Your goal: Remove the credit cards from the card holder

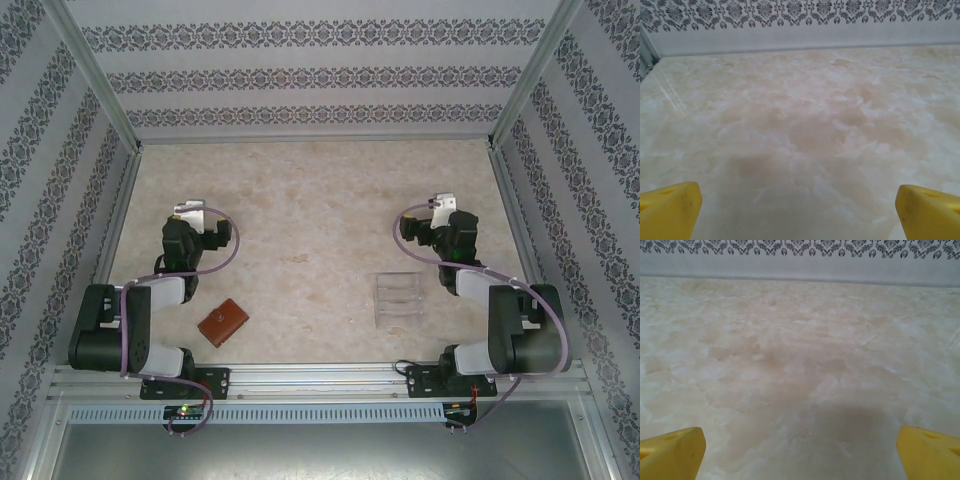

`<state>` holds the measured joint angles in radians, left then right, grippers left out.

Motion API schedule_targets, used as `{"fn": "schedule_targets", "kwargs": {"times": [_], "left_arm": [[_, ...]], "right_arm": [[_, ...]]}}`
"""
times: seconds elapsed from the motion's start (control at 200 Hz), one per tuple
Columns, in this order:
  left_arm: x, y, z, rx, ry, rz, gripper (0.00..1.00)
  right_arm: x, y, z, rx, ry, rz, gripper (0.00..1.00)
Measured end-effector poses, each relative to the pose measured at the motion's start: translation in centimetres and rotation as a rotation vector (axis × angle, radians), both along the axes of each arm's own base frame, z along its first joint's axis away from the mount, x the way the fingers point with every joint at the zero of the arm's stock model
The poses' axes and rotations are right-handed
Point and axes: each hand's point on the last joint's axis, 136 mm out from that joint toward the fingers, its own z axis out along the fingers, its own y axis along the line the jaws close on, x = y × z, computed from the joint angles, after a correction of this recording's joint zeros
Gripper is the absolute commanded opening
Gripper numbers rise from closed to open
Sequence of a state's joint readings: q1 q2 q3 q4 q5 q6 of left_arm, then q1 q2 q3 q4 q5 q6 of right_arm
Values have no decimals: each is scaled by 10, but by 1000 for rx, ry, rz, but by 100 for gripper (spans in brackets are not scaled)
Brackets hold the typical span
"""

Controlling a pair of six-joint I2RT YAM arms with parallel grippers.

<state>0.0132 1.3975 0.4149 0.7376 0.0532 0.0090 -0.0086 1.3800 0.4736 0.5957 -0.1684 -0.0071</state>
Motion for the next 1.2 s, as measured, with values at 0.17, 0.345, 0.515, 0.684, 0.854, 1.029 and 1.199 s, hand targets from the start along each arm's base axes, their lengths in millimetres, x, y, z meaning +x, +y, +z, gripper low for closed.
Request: {"fn": "schedule_targets", "kwargs": {"times": [0.17, 0.345, 0.515, 0.684, 0.854, 1.029, 1.199], "left_arm": [[-1, 6, 10, -33, 34, 52, 100], [-1, 10, 24, -93, 93, 99, 100], [-1, 7, 37, -174, 180, 124, 100], [-9, -4, 38, -250, 309, 103, 100], [-21, -14, 49, -299, 447, 88, 98], [-34, -23, 48, -335, 586, 72, 97], [-57, -28, 36, -349, 705, 68, 98]], "right_arm": [[-4, -4, 9, -4, 63, -22, 96], [-17, -9, 9, 21, 191, -80, 93], [-32, -11, 7, 94, 338, -144, 88], [-55, -8, -2, 167, 504, -203, 80], [-80, -3, -13, 217, 648, -249, 75], [-107, 2, -23, 242, 778, -283, 68], [-124, 6, -21, 256, 824, -280, 59]]}}
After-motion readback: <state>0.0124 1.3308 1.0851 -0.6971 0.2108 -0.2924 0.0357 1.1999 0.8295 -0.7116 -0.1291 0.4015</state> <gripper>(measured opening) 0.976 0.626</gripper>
